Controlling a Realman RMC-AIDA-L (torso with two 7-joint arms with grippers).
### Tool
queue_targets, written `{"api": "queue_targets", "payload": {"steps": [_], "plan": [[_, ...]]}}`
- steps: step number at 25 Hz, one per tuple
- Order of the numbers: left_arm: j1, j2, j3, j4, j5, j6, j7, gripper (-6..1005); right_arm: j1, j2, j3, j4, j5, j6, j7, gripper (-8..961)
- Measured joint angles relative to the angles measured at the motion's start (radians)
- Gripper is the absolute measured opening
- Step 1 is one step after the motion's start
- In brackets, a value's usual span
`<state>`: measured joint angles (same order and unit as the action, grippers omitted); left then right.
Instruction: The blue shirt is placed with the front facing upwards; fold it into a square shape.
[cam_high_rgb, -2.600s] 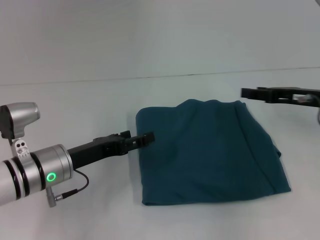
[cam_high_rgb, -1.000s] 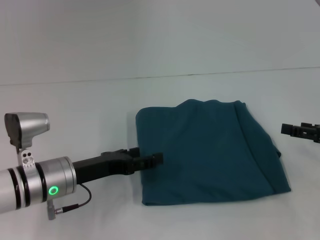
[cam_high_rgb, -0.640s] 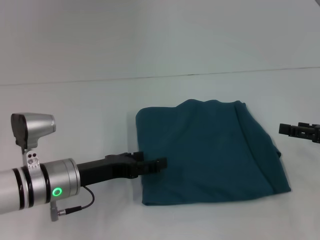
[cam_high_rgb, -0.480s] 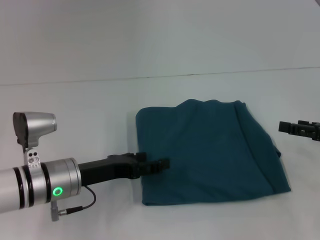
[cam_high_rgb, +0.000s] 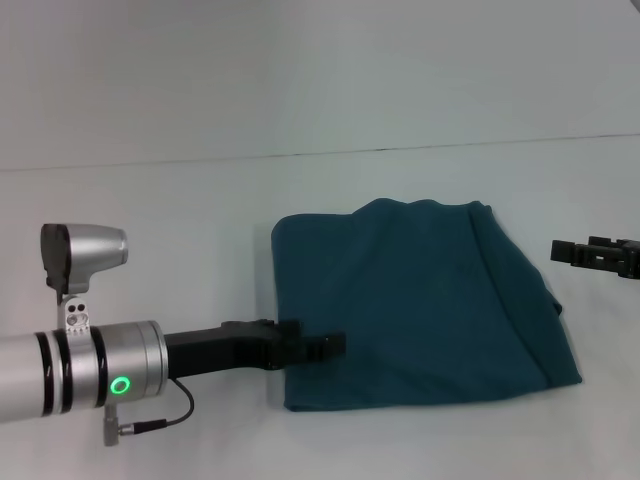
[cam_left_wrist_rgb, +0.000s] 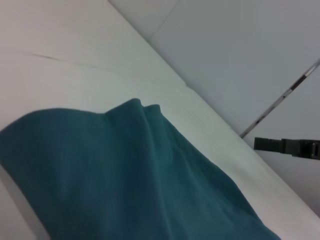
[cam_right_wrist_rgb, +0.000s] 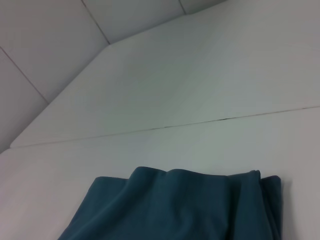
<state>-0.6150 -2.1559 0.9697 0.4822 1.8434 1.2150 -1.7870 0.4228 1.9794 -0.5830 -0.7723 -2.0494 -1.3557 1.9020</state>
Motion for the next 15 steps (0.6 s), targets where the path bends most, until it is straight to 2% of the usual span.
{"api": "queue_targets", "payload": {"steps": [7,15], "plan": [[-0.004,-0.002,0.01,0.0,0.02,0.0,-0.016,930,0.001,0.0,-0.001,0.004,-0.009,-0.003,0.0,927],[-0.017,-0.003,0.071,0.0,0.022,-0.008,-0.052,930,0.002,0.001,0.001,0.004,-0.023,-0.012,0.001,927]]}}
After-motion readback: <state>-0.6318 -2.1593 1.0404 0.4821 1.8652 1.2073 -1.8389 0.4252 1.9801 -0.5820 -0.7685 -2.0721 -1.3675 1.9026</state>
